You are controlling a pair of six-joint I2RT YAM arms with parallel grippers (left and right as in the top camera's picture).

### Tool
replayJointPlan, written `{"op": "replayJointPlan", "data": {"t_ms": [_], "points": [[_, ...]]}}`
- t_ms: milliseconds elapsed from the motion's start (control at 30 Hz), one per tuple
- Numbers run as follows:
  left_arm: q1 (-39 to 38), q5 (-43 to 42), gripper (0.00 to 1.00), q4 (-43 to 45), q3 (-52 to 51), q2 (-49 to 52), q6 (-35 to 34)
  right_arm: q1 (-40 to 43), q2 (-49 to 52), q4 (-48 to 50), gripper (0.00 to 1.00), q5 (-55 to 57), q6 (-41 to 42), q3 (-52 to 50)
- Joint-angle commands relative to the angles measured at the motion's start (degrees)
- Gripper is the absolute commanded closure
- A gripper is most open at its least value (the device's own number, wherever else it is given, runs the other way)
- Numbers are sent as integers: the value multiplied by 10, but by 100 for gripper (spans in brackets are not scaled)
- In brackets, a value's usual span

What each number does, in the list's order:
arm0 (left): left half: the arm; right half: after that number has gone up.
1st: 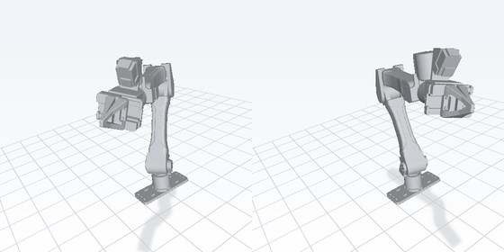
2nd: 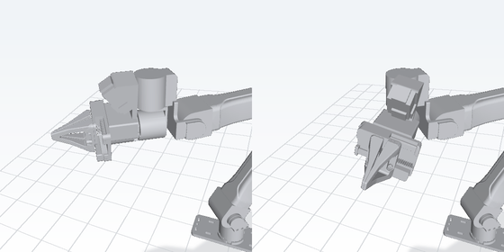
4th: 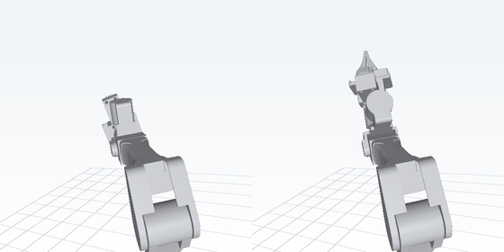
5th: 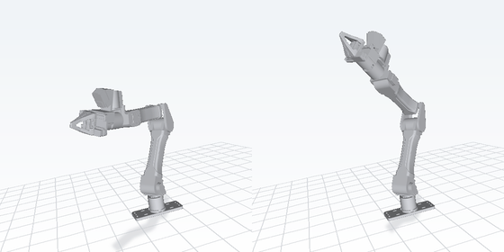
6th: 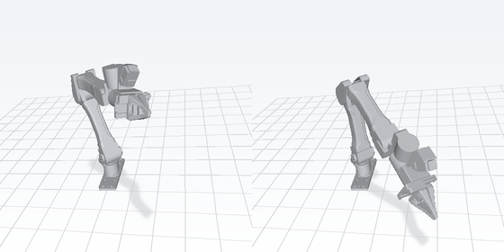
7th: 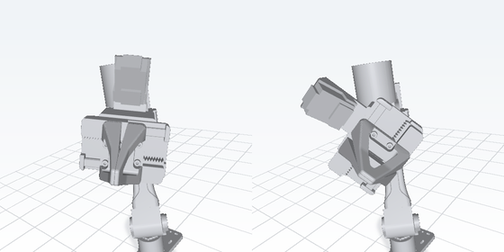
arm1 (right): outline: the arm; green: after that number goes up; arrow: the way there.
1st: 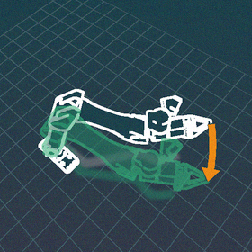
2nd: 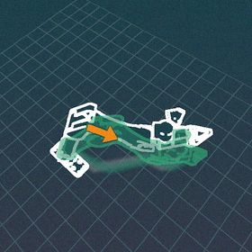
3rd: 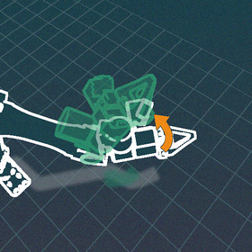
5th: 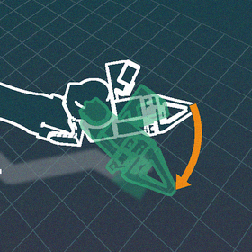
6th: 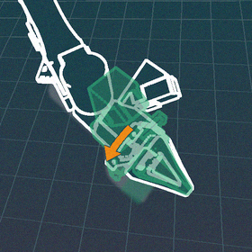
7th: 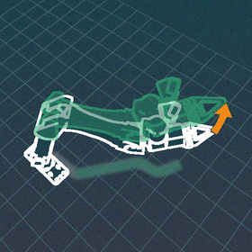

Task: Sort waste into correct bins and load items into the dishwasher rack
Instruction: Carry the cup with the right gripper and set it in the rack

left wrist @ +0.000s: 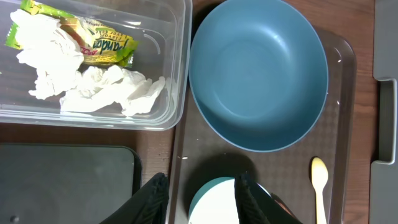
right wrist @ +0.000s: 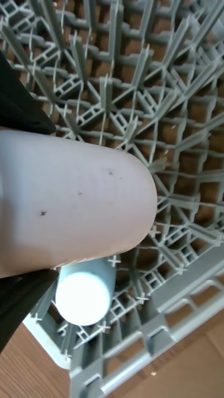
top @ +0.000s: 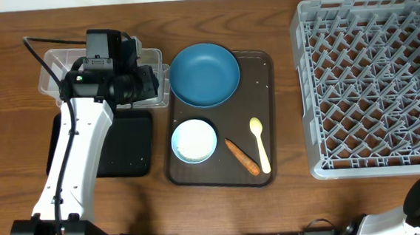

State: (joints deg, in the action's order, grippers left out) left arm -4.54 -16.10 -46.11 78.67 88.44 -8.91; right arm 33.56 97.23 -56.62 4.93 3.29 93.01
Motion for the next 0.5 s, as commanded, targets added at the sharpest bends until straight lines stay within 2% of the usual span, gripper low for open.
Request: {"op": "replayJointPlan", "data": {"t_ms": [0,467], "points": [[3,7,62,-2,3,0,10,9,4,19,98,4,11,-26],[3,7,62,-3,3,0,10,13,4,85,98,9,14,-116]]}}
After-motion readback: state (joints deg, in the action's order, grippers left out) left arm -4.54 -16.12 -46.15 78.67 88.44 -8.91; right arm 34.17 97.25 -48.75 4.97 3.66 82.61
